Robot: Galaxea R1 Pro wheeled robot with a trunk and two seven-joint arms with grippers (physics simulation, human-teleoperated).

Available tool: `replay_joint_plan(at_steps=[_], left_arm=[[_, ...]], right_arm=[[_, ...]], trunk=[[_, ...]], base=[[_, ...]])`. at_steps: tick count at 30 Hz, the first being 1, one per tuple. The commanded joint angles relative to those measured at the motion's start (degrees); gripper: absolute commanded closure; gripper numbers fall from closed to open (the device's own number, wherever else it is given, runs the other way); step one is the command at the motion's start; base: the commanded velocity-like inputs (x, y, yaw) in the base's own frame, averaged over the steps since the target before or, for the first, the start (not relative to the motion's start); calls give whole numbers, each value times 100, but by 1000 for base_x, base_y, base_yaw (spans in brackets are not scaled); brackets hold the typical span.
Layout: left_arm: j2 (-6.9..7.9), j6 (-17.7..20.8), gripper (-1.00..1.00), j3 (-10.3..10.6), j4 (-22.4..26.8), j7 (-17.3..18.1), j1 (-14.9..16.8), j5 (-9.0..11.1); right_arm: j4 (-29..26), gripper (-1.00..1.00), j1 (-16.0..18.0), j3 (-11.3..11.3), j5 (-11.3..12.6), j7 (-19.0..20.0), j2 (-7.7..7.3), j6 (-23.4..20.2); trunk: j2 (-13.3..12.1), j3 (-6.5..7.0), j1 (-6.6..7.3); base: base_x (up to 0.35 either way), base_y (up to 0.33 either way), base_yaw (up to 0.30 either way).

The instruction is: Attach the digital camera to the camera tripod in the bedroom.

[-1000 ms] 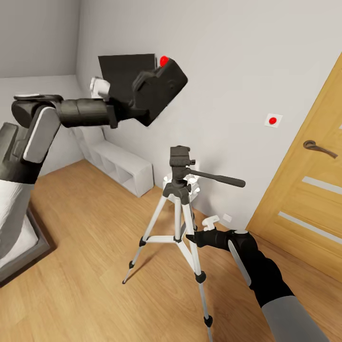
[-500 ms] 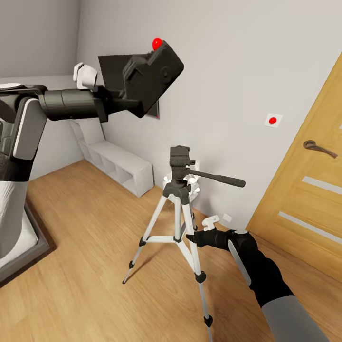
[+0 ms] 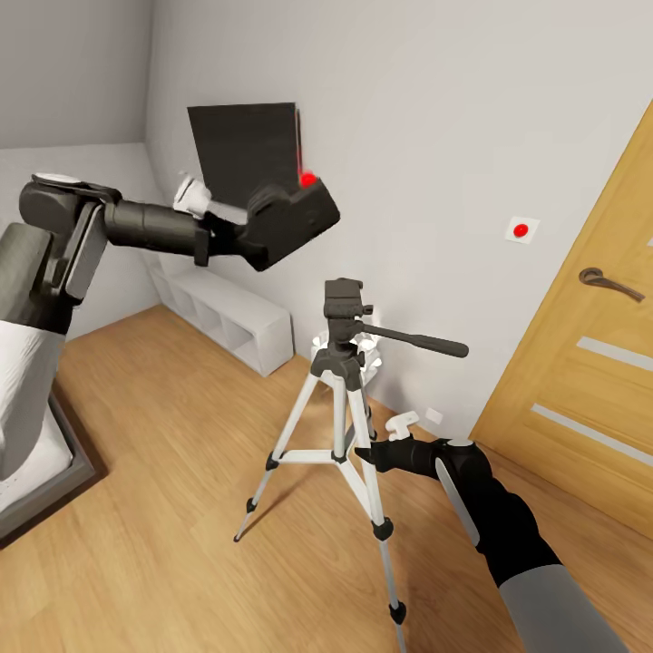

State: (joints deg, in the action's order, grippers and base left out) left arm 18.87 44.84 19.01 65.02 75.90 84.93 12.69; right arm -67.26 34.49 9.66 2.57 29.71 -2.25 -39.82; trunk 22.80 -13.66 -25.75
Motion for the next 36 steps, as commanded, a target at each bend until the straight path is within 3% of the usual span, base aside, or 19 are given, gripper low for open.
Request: replay_joint_plan(at_steps=[1, 2, 6, 7, 8, 9, 11, 16, 19, 36], left_arm=[[-168, 17, 100, 63, -439, 669, 397, -1052], [-281, -3, 100, 71, -609, 828, 552, -1520], [-543, -160, 100, 80, -932, 995, 850, -2325], [-698, -320, 100, 82, -1110, 1037, 966, -2608], [-781, -414, 100, 83, -1207, 1052, 1011, -2724], [-952, -616, 100, 84, -1413, 1073, 1078, -2903], [-1195, -907, 100, 85, -1667, 1092, 1145, -3066], [-1496, -1233, 100, 80, -1873, 1113, 1199, -3189], [-1577, -1301, 100, 63, -1876, 1116, 1250, -3206], [-1623, -1269, 100, 36, -1447, 1136, 1323, -3187]], right_arm=[[-7, 100, 5, 9, 26, -14, -4, -35], [-4, 100, 5, 9, 25, -15, -4, -35], [0, 100, 5, 10, 25, -16, -4, -35], [0, 100, 5, 10, 25, -17, -4, -35], [1, 100, 5, 10, 25, -17, -4, -35], [1, 100, 5, 10, 25, -17, -4, -35], [2, 100, 5, 6, 25, -17, -4, -35], [2, 100, 5, 2, 25, -19, -4, -35], [6, 100, 5, 4, 25, -22, -4, -35], [-7, 100, 5, 6, 25, -39, -4, -35]], trunk=[[12, -12, -3], [12, -12, -3], [12, -12, -3], [12, -12, -3], [12, -12, -3], [12, -12, -3], [12, -12, -3], [12, -12, -3], [12, -12, -3], [12, -12, -3]], base=[[0, 0, 0], [0, 0, 0], [0, 0, 0], [0, 0, 0], [0, 0, 0], [0, 0, 0], [0, 0, 0], [0, 0, 0], [0, 0, 0], [0, 0, 0]])
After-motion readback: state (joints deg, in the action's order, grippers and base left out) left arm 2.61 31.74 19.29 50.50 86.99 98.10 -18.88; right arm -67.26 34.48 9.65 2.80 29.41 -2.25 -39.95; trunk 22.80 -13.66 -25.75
